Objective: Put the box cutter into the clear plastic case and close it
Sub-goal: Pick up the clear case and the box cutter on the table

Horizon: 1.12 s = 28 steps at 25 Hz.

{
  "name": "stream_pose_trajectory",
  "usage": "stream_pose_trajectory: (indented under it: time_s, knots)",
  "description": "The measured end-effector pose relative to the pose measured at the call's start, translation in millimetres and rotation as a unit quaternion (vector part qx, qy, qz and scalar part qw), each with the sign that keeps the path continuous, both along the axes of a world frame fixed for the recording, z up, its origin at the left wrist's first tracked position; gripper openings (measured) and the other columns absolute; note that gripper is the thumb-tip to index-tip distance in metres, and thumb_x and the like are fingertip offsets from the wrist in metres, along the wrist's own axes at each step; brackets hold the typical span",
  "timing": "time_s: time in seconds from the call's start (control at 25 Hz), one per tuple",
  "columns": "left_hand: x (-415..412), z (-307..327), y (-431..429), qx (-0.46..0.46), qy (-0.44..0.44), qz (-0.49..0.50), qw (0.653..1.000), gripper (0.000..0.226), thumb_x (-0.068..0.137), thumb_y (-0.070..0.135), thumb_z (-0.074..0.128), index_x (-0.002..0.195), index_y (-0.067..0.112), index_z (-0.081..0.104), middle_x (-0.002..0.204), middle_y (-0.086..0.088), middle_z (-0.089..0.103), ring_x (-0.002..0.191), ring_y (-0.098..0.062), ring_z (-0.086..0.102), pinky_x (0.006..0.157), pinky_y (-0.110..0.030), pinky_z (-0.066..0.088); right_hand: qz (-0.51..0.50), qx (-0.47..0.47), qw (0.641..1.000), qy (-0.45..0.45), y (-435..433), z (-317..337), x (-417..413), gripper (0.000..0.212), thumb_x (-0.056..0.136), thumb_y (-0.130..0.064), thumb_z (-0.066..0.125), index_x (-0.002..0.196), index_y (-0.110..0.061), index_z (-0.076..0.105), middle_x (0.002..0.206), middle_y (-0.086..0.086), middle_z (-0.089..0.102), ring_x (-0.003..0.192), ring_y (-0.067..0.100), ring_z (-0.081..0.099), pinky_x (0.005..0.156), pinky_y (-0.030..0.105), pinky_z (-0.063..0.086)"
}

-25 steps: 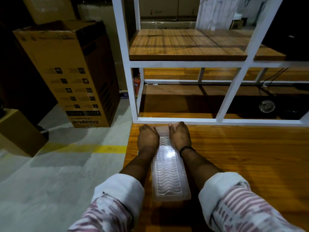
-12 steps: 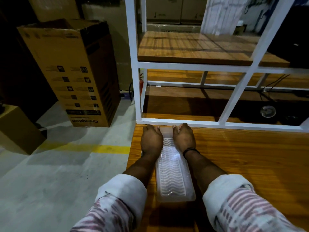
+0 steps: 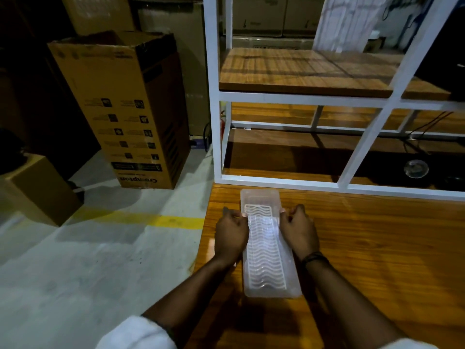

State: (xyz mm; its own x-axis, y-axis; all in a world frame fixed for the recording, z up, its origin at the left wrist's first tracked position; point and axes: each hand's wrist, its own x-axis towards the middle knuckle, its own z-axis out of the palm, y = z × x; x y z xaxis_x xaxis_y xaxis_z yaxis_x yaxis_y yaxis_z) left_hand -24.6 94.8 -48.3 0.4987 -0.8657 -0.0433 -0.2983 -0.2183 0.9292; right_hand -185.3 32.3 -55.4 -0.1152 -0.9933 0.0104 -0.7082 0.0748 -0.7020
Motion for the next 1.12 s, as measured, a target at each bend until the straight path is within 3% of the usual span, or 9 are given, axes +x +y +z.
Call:
stream_pose_trajectory:
  time_s: [0.16, 0.32, 0.44, 0.52, 0.6, 0.72, 0.88, 1.0, 1.12]
  knots:
    - [-8.4, -1.3, 13.2, -0.014, 0.05, -0.021, 0.998, 0.02, 0.101, 0.034, 0.053, 0.101, 0.024, 0.071, 0.099, 0.002, 0.076, 0.089, -0.019, 0.07, 0.08, -0.041, 0.06, 0.0, -0.021, 1.0, 0.003, 13.5, 0.4, 10.0, 0.03, 0.101, -0.04, 0.046, 0.105, -0.012, 0.055, 0.099, 0.019, 0.069, 0.085, 0.04, 0.065, 0.067, 0.039, 0.051]
    - [-3.1, -6.7, 19.2, 0.014, 0.127, -0.056, 0.99, 0.031, 0.09, 0.047, 0.054, 0.116, 0.044, 0.072, 0.107, 0.012, 0.078, 0.095, -0.017, 0.075, 0.083, -0.051, 0.063, -0.002, -0.064, 0.998, 0.029, 20.4, 2.1, 11.8, 0.031, 0.101, -0.038, 0.048, 0.112, -0.01, 0.057, 0.107, 0.017, 0.07, 0.091, 0.038, 0.065, 0.067, 0.037, 0.05]
    - [4.0, -1.0, 20.8, 0.035, 0.185, -0.085, 0.978, 0.036, 0.095, 0.032, 0.055, 0.128, 0.044, 0.066, 0.1, 0.0, 0.079, 0.073, -0.019, 0.073, 0.064, -0.041, 0.061, 0.012, -0.058, 0.998, 0.038, 22.3, 2.9, 12.7, 0.038, 0.099, -0.044, 0.049, 0.116, -0.01, 0.056, 0.113, 0.015, 0.068, 0.095, 0.036, 0.066, 0.07, 0.039, 0.054]
    - [7.7, 8.6, 22.9, 0.043, 0.226, -0.094, 0.969, 0.041, 0.1, 0.012, 0.052, 0.135, 0.03, 0.064, 0.084, -0.005, 0.076, 0.054, -0.014, 0.064, 0.049, -0.03, 0.05, 0.033, -0.036, 0.998, 0.033, 23.4, 3.8, 11.8, 0.044, 0.097, -0.05, 0.049, 0.121, -0.012, 0.054, 0.12, 0.013, 0.065, 0.102, 0.034, 0.065, 0.076, 0.041, 0.056]
    - [11.0, 17.5, 25.6, 0.056, 0.256, -0.085, 0.961, 0.041, 0.101, 0.001, 0.048, 0.136, 0.017, 0.062, 0.083, -0.007, 0.072, 0.047, -0.011, 0.061, 0.043, -0.026, 0.047, 0.06, -0.01, 0.997, 0.039, 29.3, 5.7, 6.6, 0.052, 0.095, -0.054, 0.051, 0.128, -0.014, 0.051, 0.128, 0.011, 0.06, 0.11, 0.033, 0.062, 0.082, 0.043, 0.056]
    - [11.7, 22.5, 36.6, 0.097, 0.255, -0.087, 0.958, 0.033, 0.104, -0.001, 0.043, 0.131, 0.01, 0.059, 0.098, -0.006, 0.072, 0.053, -0.008, 0.07, 0.042, -0.022, 0.051, 0.098, 0.005, 0.988, 0.118, 50.5, 11.8, -0.3, 0.063, 0.091, -0.058, 0.054, 0.135, -0.014, 0.044, 0.135, 0.013, 0.049, 0.12, 0.034, 0.054, 0.086, 0.042, 0.053]
    - [13.9, 11.4, 50.7, 0.108, 0.282, -0.099, 0.948, 0.036, 0.107, -0.001, 0.036, 0.134, 0.006, 0.058, 0.111, -0.008, 0.073, 0.079, -0.016, 0.076, 0.052, -0.023, 0.059, 0.15, 0.042, 0.956, 0.247, 82.9, 31.5, 7.9, 0.086, 0.083, -0.076, 0.046, 0.149, -0.023, 0.031, 0.149, 0.016, 0.032, 0.132, 0.038, 0.037, 0.102, 0.045, 0.045]
    - [15.7, 9.6, 55.1, 0.112, 0.281, -0.091, 0.949, 0.039, 0.106, -0.002, 0.034, 0.133, 0.009, 0.06, 0.125, -0.012, 0.071, 0.089, -0.018, 0.074, 0.056, -0.027, 0.061, 0.173, 0.057, 0.929, 0.322, 98.6, 38.3, 21.5, 0.111, 0.073, -0.091, 0.037, 0.155, -0.017, 0.021, 0.155, 0.024, 0.024, 0.134, 0.045, 0.032, 0.104, 0.048, 0.038]
    - [16.4, 6.4, 56.9, 0.097, 0.273, -0.097, 0.952, 0.042, 0.105, -0.003, 0.035, 0.136, 0.009, 0.06, 0.129, -0.013, 0.07, 0.091, -0.019, 0.077, 0.059, -0.031, 0.062, 0.174, 0.092, 0.915, 0.351, 103.0, 35.9, 34.7, 0.132, 0.063, -0.097, 0.04, 0.159, -0.012, 0.008, 0.162, 0.033, 0.007, 0.143, 0.052, 0.019, 0.11, 0.056, 0.029]
